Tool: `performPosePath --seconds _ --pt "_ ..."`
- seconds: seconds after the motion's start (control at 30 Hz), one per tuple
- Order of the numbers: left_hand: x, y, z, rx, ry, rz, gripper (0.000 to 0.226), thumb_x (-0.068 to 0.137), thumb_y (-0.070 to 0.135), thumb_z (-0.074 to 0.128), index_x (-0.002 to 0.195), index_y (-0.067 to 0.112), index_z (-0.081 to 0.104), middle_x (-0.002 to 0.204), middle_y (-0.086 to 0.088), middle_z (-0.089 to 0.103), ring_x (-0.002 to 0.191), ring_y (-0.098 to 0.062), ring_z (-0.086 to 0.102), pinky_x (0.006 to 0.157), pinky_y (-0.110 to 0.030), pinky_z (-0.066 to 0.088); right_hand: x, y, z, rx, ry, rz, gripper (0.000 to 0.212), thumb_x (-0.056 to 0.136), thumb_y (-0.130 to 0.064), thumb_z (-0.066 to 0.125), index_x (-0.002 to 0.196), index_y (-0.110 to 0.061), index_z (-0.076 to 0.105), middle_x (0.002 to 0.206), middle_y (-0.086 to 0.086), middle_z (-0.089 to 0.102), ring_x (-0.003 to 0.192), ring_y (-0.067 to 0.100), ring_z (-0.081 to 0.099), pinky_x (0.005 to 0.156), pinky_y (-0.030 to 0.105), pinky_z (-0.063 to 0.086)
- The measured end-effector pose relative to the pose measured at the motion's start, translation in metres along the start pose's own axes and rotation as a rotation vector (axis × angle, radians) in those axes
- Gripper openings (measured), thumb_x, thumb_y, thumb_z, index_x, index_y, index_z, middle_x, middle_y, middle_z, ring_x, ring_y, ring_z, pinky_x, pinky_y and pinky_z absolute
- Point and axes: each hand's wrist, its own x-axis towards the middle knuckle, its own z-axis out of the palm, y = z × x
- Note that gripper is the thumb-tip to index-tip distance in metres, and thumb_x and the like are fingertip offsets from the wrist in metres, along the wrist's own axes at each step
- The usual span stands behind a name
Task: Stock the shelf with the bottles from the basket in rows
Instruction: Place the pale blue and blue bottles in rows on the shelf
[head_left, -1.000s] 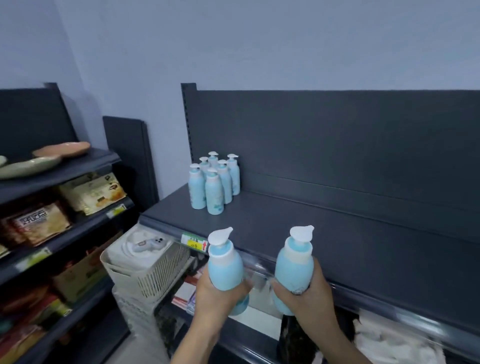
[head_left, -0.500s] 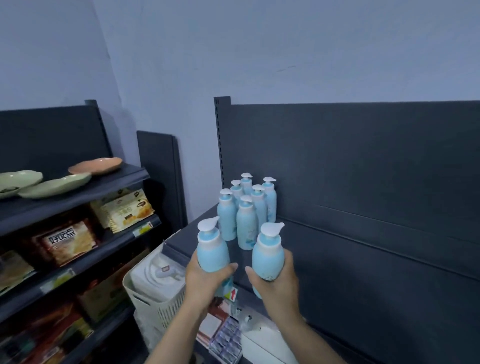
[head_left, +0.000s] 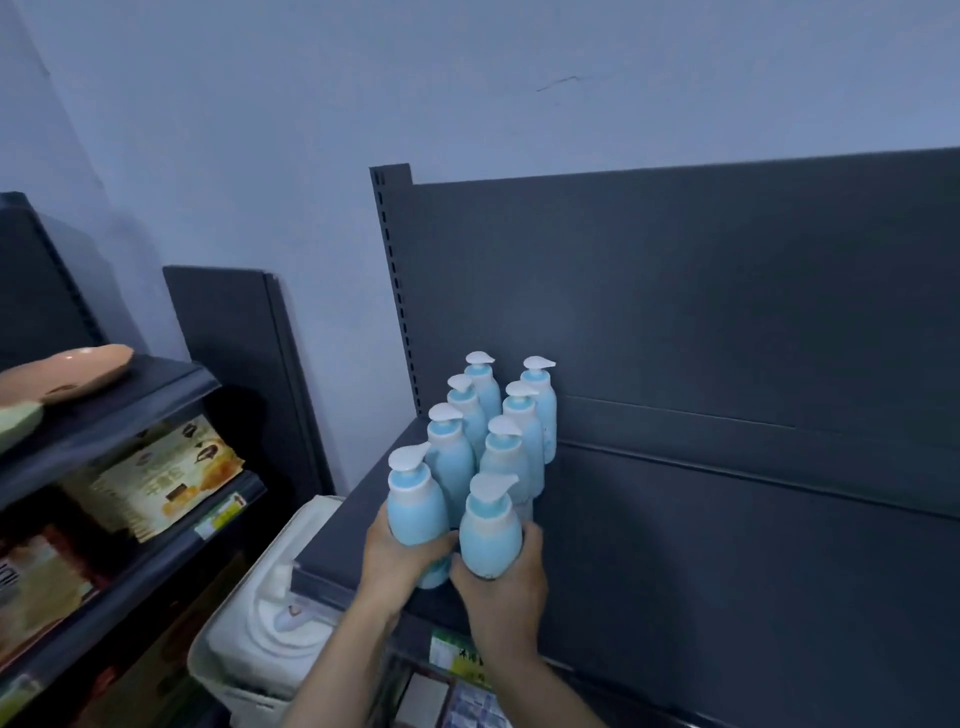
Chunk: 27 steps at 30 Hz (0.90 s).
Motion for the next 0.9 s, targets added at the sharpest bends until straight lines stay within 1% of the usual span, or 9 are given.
performPosePath --seconds 0.1,0.27,0.4,0.57,0.67,0.73,0.77,0.83,0.9 --pt "0.011 -0.008 -0.002 0.001 -0.041 -0.005 0.038 0.066 -0.007 0.076 0.091 0.015 0.058 0.081 0.003 0.063 0.069 -0.007 0.056 0.054 -0.019 0.044 0.001 0.004 0.013 0.007 0.069 0.011 0.055 0.055 -0.010 0.080 0.096 -0.024 0.046 0.090 0.002 0.062 0.085 0.027 0.061 0.074 0.038 0.052" --pt "0.015 -0.008 -0.005 0.033 -0.101 0.009 0.044 0.056 0.006 0.083 0.091 0.018 0.058 0.080 0.007 0.064 0.071 -0.007 0.058 0.054 -0.019 0.045 0.000 0.006 0.023 0.066 0.149 0.040 0.058 0.053 -0.013 0.077 0.094 -0.035 0.043 0.097 -0.001 0.060 0.088 0.021 0.060 0.080 0.041 0.052" --pt "0.022 -0.008 -0.005 0.091 -0.120 0.051 0.045 0.061 0.008 0.085 0.093 0.021 0.057 0.085 0.012 0.061 0.073 0.002 0.055 0.055 -0.014 0.043 0.000 0.010 0.033 0.049 0.225 0.009 0.064 0.054 -0.007 0.081 0.105 -0.020 0.045 0.102 0.006 0.056 0.094 0.027 0.056 0.084 0.048 0.050" --pt "0.027 -0.010 -0.011 0.091 -0.173 0.107 0.059 0.048 0.025 0.089 0.098 0.021 0.057 0.092 0.009 0.064 0.081 -0.005 0.059 0.060 -0.014 0.046 0.001 0.009 0.035 0.025 0.192 -0.026 0.069 0.055 -0.006 0.080 0.112 -0.018 0.043 0.108 0.004 0.050 0.101 0.026 0.052 0.088 0.049 0.048" --pt "0.018 -0.020 -0.025 -0.059 -0.145 0.146 0.072 0.065 0.000 0.082 0.123 0.020 0.045 0.117 0.006 0.058 0.104 -0.010 0.057 0.084 -0.029 0.050 -0.011 0.006 0.013 -0.087 0.048 -0.144 0.087 0.052 -0.029 0.080 0.127 -0.014 0.039 0.119 -0.007 0.040 0.113 0.012 0.040 0.099 0.037 0.041" --pt "0.003 -0.019 -0.034 -0.097 0.052 0.263 0.064 0.079 0.000 0.070 0.129 0.023 0.039 0.134 -0.002 0.048 0.122 -0.020 0.048 0.104 -0.044 0.040 -0.015 -0.005 -0.016 -0.114 -0.023 -0.231 0.089 0.055 -0.047 0.073 0.131 -0.030 0.029 0.127 -0.022 0.030 0.118 -0.006 0.031 0.102 0.025 0.034" --pt "-0.006 -0.010 -0.032 -0.106 0.182 0.369 0.055 0.083 0.007 0.067 0.129 0.024 0.040 0.137 -0.006 0.045 0.126 -0.024 0.045 0.108 -0.044 0.035 -0.011 -0.012 -0.033 -0.150 -0.036 -0.283 0.084 0.061 -0.055 0.068 0.130 -0.035 0.025 0.131 -0.026 0.024 0.121 -0.010 0.027 0.104 0.023 0.031" --pt "-0.021 0.022 -0.015 -0.051 0.348 0.640 0.046 0.085 0.025 0.056 0.129 0.015 0.044 0.135 -0.017 0.045 0.125 -0.031 0.043 0.109 -0.035 0.031 0.008 -0.030 -0.068 -0.281 0.024 -0.446 0.072 0.079 -0.065 0.051 0.137 -0.031 0.025 0.141 -0.017 0.027 0.131 -0.002 0.024 0.111 0.033 0.028" --pt "-0.033 0.062 0.020 0.171 0.311 0.859 0.052 0.088 0.030 0.043 0.131 0.001 0.042 0.136 -0.023 0.043 0.127 -0.036 0.038 0.111 -0.034 0.023 0.033 -0.057 -0.105 -0.476 0.134 -0.594 0.069 0.089 -0.060 0.036 0.143 -0.017 0.028 0.149 -0.001 0.030 0.140 0.012 0.018 0.116 0.043 0.016"
